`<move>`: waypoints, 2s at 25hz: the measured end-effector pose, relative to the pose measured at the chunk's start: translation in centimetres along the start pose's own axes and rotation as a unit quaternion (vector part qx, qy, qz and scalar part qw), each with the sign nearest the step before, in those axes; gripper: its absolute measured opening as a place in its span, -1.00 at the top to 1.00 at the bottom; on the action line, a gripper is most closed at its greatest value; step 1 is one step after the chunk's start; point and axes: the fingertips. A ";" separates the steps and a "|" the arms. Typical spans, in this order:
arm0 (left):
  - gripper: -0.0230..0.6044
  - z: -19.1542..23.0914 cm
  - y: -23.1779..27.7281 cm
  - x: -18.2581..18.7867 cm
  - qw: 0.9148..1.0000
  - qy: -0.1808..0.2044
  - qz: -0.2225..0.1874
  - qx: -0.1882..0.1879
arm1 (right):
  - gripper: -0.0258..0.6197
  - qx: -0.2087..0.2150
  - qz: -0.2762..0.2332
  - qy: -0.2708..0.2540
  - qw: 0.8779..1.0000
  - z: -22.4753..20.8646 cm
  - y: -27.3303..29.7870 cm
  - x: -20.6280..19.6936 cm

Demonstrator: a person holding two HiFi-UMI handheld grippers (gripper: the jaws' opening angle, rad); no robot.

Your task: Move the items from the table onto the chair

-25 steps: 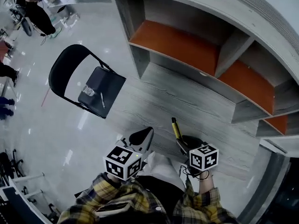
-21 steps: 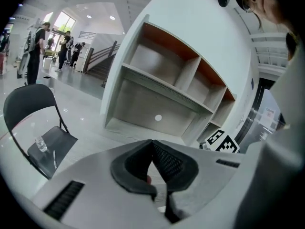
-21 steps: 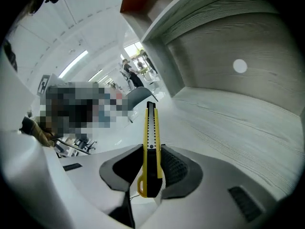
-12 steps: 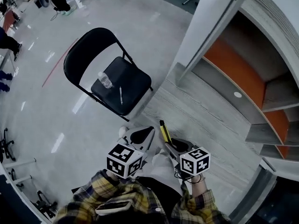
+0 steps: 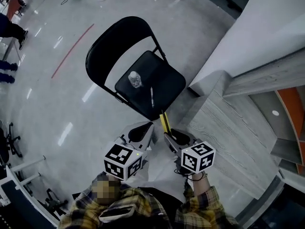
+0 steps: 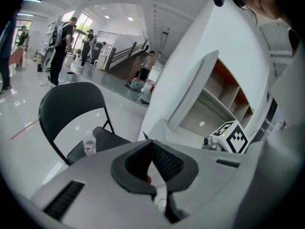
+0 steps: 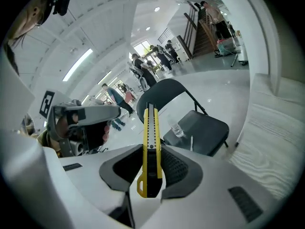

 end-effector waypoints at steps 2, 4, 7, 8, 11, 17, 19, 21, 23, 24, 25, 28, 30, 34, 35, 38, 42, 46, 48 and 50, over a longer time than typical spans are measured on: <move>0.92 3.1 -1.1 -1.2 1.000 -0.018 0.002 0.015 | 0.53 -0.002 0.000 0.012 1.000 0.0 3.7 0.4; 0.92 5.5 -1.9 -2.7 0.999 -0.036 0.008 0.029 | 0.53 -0.013 0.002 0.030 0.999 -0.9 7.0 0.4; 0.92 8.7 -2.4 -5.1 0.997 -0.059 0.018 0.043 | 0.53 -0.041 0.009 0.067 0.997 -3.4 11.6 -0.2; 0.92 9.6 -2.5 -5.8 0.997 -0.067 0.020 0.046 | 0.53 -0.053 0.011 0.077 0.996 -4.3 13.0 -0.5; 0.92 11.7 -2.2 -8.0 0.995 -0.089 0.021 0.049 | 0.53 -0.100 0.015 0.090 0.991 -7.6 16.9 -1.4; 0.92 14.0 -0.2 -12.7 0.991 -0.117 0.046 0.037 | 0.53 -0.186 0.051 0.120 0.974 -14.6 24.5 -5.0; 0.92 14.5 0.4 -13.7 0.990 -0.125 0.054 0.035 | 0.53 -0.204 0.066 0.137 0.967 -16.6 26.4 -6.2; 0.92 15.0 0.8 -14.6 0.988 -0.135 0.059 0.035 | 0.53 -0.222 0.077 0.143 0.961 -18.4 27.7 -7.2; 0.92 16.0 1.0 -15.7 0.986 -0.148 0.062 0.043 | 0.53 -0.239 0.088 0.137 0.957 -20.2 29.1 -8.1; 0.92 16.5 1.1 -16.2 0.985 -0.154 0.064 0.049 | 0.53 -0.248 0.094 0.130 0.956 -21.0 29.8 -8.4; 0.92 16.9 1.1 -16.5 0.983 -0.160 0.066 0.054 | 0.53 -0.256 0.101 0.121 0.954 -21.7 30.3 -8.7; 0.92 17.8 1.2 -16.8 0.981 -0.169 0.067 0.064 | 0.53 -0.272 0.131 0.097 0.948 -23.1 31.5 -9.8; 0.92 18.4 1.3 -16.6 0.980 -0.172 0.065 0.071 | 0.53 -0.273 0.159 0.090 0.945 -23.5 32.1 -10.8; 0.92 19.3 1.5 -16.2 0.980 -0.176 0.052 0.076 | 0.53 -0.270 0.173 0.084 0.943 -23.6 32.6 -11.0; 0.92 19.5 1.5 -16.1 0.980 -0.177 0.050 0.078 | 0.53 -0.266 0.171 0.085 0.945 -23.4 32.6 -11.0; 0.92 19.5 1.6 -15.8 0.980 -0.174 0.050 0.078 | 0.52 -0.255 0.166 0.099 0.947 -22.7 32.3 -10.8; 0.92 18.4 1.9 -14.8 0.984 -0.159 0.049 0.070 | 0.52 -0.245 0.157 0.130 0.948 -21.2 31.1 -10.3; 0.92 16.4 1.9 -12.5 0.988 -0.138 0.042 0.062 | 0.52 -0.213 0.126 0.161 0.955 -17.9 29.1 -8.6; 0.92 15.3 2.1 -10.9 0.991 -0.120 0.039 0.054 | 0.52 -0.175 0.106 0.182 0.962 -15.3 27.9 -7.3; 0.92 14.1 2.3 -8.9 0.994 -0.093 0.034 0.041 | 0.52 -0.131 0.086 0.189 0.969 -12.4 26.4 -5.8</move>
Point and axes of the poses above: the fingertips, and each gripper's own axes: y forward along the fingers, z to its left, x out of its top, and after that the axes turned 5 degrees about -x, right-handed
